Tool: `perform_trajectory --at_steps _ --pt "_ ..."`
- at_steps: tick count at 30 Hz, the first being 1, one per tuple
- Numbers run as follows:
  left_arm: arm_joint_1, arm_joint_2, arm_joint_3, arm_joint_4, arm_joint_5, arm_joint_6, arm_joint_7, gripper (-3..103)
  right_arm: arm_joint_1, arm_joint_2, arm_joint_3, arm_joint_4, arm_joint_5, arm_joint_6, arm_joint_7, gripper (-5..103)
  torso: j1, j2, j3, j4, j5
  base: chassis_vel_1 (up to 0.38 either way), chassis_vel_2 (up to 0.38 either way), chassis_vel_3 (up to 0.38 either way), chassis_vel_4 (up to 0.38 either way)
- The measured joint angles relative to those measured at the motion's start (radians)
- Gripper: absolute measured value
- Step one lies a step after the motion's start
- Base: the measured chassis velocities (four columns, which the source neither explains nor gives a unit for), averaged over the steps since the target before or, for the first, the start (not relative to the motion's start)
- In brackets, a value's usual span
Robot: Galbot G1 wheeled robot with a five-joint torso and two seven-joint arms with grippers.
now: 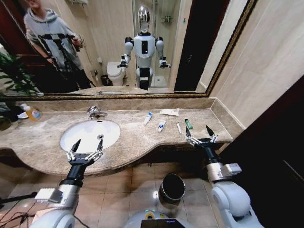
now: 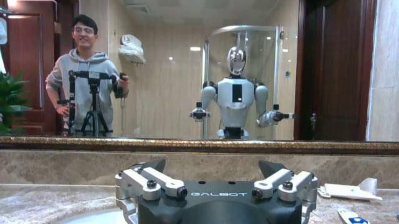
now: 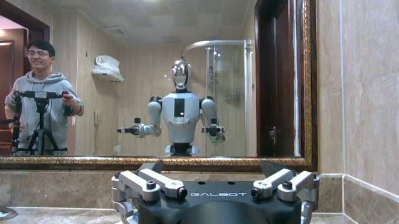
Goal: Pick up the trash from the sink and place it in the trash bin.
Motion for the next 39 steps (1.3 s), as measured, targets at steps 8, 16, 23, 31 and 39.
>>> perform_trajectory --at_steps 8,16,23,31,39 --pt "0.0 0.0 0.0 0.0 0.0 0.0 0.0 100 -0.017 -0.021 0.015 0.009 0.024 0.002 -0.009 100 0.0 0.0 0.0 0.0 -0.0001 0.0 0.0 0.0 0.0" --pt "0.0 0.0 0.0 0.0 0.0 0.0 0.0 100 -0.027 -0.014 0.022 0.014 0.031 0.009 -0.001 100 0.0 0.0 0.0 0.0001 0.0 0.0 0.0 0.0 0.0" --pt "0.0 0.0 0.0 0.0 0.0 0.0 0.0 100 -0.042 -0.006 0.021 0.01 0.02 0.023 -0.005 100 0.0 0.0 0.0 0.0 0.0 0.0 0.0 0.0 0.0" --pt "0.0 0.0 0.0 0.0 0.0 0.0 0.0 100 -0.042 0.0 0.006 -0.011 0.013 0.065 -0.011 100 0.0 0.0 0.0 0.0 0.0 0.0 0.0 0.0 0.0" --pt "0.0 0.0 0.0 0.0 0.0 0.0 0.0 100 -0.041 -0.004 0.008 -0.009 0.047 0.077 -0.026 100 0.0 0.0 0.0 0.0 0.0 0.0 0.0 0.0 0.0"
